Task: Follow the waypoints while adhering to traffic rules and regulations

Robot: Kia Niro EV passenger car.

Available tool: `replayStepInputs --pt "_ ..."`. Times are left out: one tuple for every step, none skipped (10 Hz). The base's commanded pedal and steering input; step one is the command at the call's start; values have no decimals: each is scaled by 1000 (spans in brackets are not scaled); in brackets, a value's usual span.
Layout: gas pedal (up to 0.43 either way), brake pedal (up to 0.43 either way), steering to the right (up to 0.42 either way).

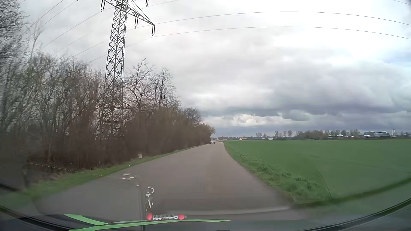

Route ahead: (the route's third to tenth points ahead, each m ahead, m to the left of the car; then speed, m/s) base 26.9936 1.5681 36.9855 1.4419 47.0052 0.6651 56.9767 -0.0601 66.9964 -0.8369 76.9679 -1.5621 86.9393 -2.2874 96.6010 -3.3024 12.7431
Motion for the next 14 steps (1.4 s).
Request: replayStepInputs --pt "339 0 25" --pt "339 0 23" --pt "339 0 21" --pt "339 0 18" --pt "339 0 15" --pt "339 0 15" --pt "339 0 15" --pt "339 0 14" --pt "339 0 12" --pt "339 0 11" --pt "339 0 10" --pt "331 0 7" --pt "331 0 5" --pt "331 0 5"
